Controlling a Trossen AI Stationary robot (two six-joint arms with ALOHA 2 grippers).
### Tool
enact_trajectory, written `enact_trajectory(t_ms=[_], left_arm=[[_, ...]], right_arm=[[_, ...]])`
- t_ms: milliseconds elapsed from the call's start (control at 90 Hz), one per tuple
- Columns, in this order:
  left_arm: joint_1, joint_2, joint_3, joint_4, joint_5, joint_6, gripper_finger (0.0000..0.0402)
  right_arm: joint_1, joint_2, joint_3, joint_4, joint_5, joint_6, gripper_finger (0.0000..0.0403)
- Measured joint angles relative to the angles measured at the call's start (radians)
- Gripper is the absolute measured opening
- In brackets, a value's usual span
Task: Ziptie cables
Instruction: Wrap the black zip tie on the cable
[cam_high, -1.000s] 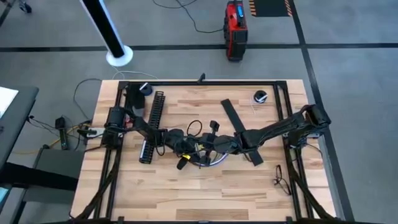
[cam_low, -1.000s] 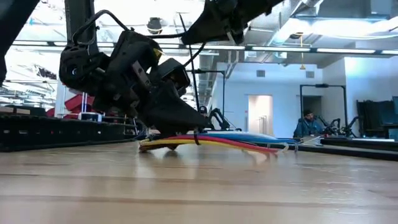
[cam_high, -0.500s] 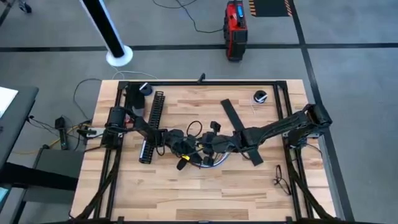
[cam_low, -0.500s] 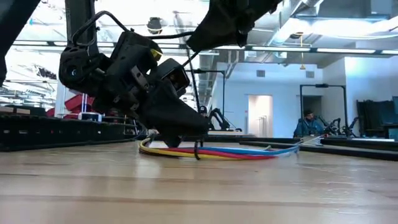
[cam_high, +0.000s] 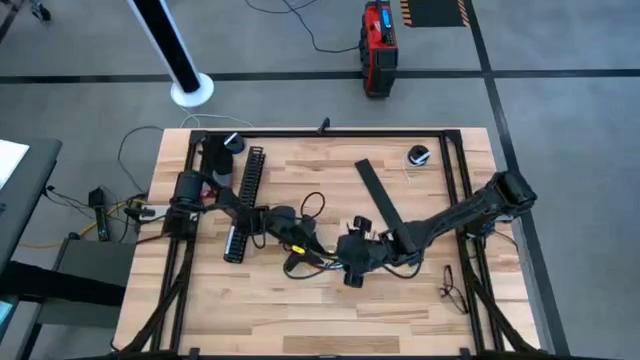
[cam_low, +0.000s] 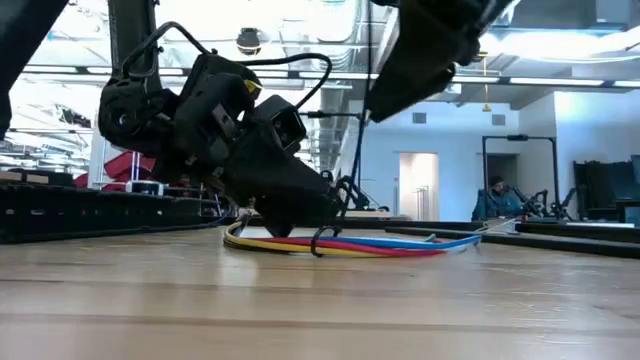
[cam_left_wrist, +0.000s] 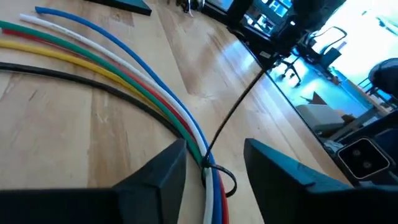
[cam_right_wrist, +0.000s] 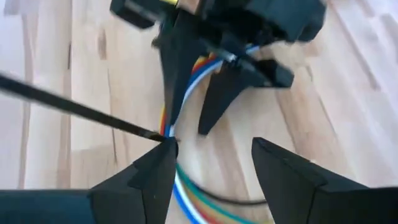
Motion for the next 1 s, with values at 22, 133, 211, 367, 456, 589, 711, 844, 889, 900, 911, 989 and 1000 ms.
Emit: enact_trajectory(t_ms=[22, 133, 211, 367, 456, 589, 711, 844, 889, 900, 911, 989, 1000], left_arm=[[0.000, 0.000, 0.000, -0.002, 0.000, 0.003, 0.0158], [0.000, 0.000, 0.000, -0.005, 0.000, 0.008, 0.0158], [0.000, 0.000, 0.000, -0.006, 0.001, 0.010, 0.0158], [0.000, 0.000, 0.000, -0.006, 0.010, 0.010, 0.0158], [0.000, 0.000, 0.000, -0.007, 0.010, 0.010, 0.0158], [-0.001, -0.001, 0.000, -0.016, 0.019, 0.000, 0.0158], [0.000, -0.004, 0.001, -0.043, 0.054, 0.002, 0.0158], [0.000, -0.007, -0.007, -0.061, 0.068, 0.012, 0.0158], [0.000, -0.009, -0.013, -0.058, 0.068, 0.013, 0.0158], [0.000, -0.009, -0.015, -0.058, 0.067, 0.014, 0.0158], [0.000, -0.009, -0.015, -0.058, 0.066, 0.015, 0.0158], [-0.002, -0.009, -0.016, -0.058, 0.060, 0.020, 0.0158], [-0.002, -0.009, -0.016, -0.058, 0.060, 0.022, 0.0158]], right_arm=[[0.001, 0.000, -0.006, -0.007, 0.000, 0.007, 0.0207], [0.006, 0.002, -0.030, -0.072, 0.000, 0.061, 0.0208], [0.010, 0.002, -0.034, -0.126, 0.012, 0.101, 0.0208], [0.027, 0.002, -0.034, -0.112, 0.022, 0.121, 0.0207], [0.035, 0.018, -0.034, -0.046, 0.022, 0.130, 0.0204], [0.035, 0.075, -0.035, 0.082, 0.030, 0.131, 0.0196], [0.021, 0.139, -0.034, 0.200, 0.037, 0.149, 0.0188], [0.007, 0.179, -0.035, 0.274, 0.074, 0.164, 0.0184], [0.006, 0.180, -0.035, 0.277, 0.098, 0.170, 0.0183], [0.006, 0.180, -0.035, 0.277, 0.106, 0.173, 0.0182], [0.007, 0.180, -0.035, 0.276, 0.112, 0.176, 0.0182], [0.000, 0.180, -0.035, 0.282, 0.119, 0.189, 0.0176], [0.000, 0.180, -0.035, 0.283, 0.119, 0.190, 0.0175]])
